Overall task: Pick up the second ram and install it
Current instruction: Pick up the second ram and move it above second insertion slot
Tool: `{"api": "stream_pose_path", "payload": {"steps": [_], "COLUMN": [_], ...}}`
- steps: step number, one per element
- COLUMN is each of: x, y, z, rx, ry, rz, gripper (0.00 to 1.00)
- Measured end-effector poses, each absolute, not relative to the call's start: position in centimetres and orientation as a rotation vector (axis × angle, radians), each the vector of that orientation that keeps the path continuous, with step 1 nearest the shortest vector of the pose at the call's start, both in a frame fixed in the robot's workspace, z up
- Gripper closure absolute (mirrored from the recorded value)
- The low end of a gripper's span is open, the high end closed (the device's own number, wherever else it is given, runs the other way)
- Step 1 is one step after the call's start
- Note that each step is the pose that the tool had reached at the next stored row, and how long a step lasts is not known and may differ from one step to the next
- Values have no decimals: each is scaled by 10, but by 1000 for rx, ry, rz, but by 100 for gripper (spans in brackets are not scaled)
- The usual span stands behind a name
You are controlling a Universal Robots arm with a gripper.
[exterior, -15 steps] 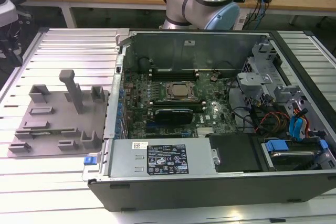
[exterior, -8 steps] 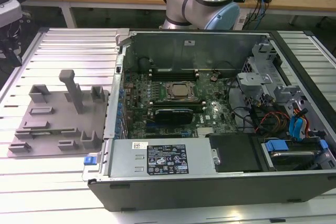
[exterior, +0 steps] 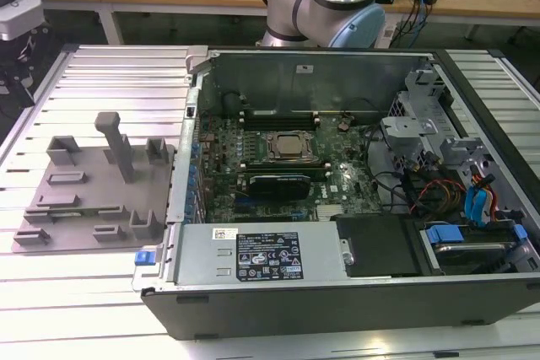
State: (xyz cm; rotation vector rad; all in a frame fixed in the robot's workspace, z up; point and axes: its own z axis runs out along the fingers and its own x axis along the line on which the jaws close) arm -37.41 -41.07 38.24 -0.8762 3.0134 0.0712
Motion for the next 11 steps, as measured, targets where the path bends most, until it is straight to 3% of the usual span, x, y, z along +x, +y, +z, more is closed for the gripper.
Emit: {"api": "stream_pose_path", "payload": {"steps": [11], "x": [-374], "y": [-411], "z": [382], "rx": [-1151], "ry": [2924], "rz": [71], "gripper": [92]}}
